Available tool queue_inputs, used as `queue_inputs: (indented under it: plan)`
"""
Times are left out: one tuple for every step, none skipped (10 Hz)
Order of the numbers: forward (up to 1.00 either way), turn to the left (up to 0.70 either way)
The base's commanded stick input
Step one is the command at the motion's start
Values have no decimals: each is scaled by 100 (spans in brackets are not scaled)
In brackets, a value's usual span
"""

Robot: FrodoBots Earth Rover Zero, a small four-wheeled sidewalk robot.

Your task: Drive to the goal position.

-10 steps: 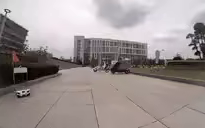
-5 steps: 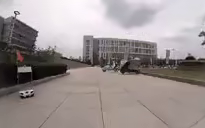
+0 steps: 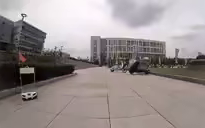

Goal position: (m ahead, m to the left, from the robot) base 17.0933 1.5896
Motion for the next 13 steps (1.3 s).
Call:
queue_inputs:
  plan:
    - [45, 0]
    - [50, 0]
    - [58, 0]
    - [60, 0]
    - [61, 0]
    - [65, 0]
    - [70, 0]
    - [70, 0]
    - [70, 0]
    - [70, 0]
    - [67, 0]
    - [61, 0]
    - [60, 0]
